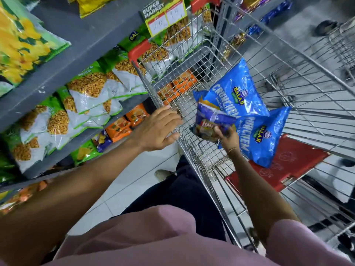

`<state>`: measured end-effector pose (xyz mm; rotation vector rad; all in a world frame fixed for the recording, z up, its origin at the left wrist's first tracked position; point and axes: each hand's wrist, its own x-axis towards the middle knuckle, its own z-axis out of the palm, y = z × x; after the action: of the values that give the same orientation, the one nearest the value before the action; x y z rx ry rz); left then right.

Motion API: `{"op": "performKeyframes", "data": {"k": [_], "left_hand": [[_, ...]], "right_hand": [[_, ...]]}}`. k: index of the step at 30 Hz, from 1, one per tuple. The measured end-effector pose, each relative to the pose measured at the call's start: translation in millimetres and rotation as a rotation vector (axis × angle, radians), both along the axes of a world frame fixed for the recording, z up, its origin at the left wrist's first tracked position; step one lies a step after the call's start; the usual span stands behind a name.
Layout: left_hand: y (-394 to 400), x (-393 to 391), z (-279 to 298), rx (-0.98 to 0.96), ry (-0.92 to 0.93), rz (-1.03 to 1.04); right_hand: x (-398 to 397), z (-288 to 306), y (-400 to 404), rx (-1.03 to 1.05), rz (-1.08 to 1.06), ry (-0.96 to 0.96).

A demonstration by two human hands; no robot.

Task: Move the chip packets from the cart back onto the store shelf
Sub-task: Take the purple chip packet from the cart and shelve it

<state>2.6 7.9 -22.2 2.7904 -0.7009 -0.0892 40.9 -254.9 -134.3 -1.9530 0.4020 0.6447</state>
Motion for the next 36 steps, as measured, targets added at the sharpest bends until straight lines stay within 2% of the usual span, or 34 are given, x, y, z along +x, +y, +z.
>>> {"op": "performKeyframes", "data": {"k": [3, 6, 10, 14, 16, 23, 26, 30, 36], "left_hand": [[-1.4, 0.3, 1.3, -0.020, -0.050, 0.003], [-3.0, -0.3, 1.9, -0.013, -0.079, -0.002], [-2.7, -1.1, 0.1, -0.001, -0.081, 0.008], [-3.0, -0.9, -2.0, -0.023, -0.084, 0.004], [-1.2, 0.3, -1.5, -0.019, -0.072, -0.012], [13.0, 6.2, 8.6, 0.004, 0.040, 0.095], [22.9, 13.3, 24.5, -0.076, 0.083, 0.202], [39.9, 29.0, 74.0, -0.200, -0.082, 0.325], [80.4, 32.1, 186.9, -0.308, -0.366, 0.449]], "right_hand": [[23.4, -11.4, 1.0, 0.043, 0.034, 0.074], [26.8, -67.2, -12.0, 0.034, 0.110, 0.150], [23.7, -31.4, 2.3, 0.063, 0.180, 0.264], [20.2, -75.2, -9.2, -0.032, 0.197, 0.167], [20.1, -68.6, -7.2, -0.027, 0.155, 0.170], [28.7, 21.0, 2.0, 0.223, -0.073, -0.083], [42.1, 68.4, 5.9, 0.325, -0.136, -0.224], [66.9, 137.6, 18.4, 0.452, -0.183, -0.428], [84.4, 265.5, 71.5, 0.659, -0.148, -0.667]]}}
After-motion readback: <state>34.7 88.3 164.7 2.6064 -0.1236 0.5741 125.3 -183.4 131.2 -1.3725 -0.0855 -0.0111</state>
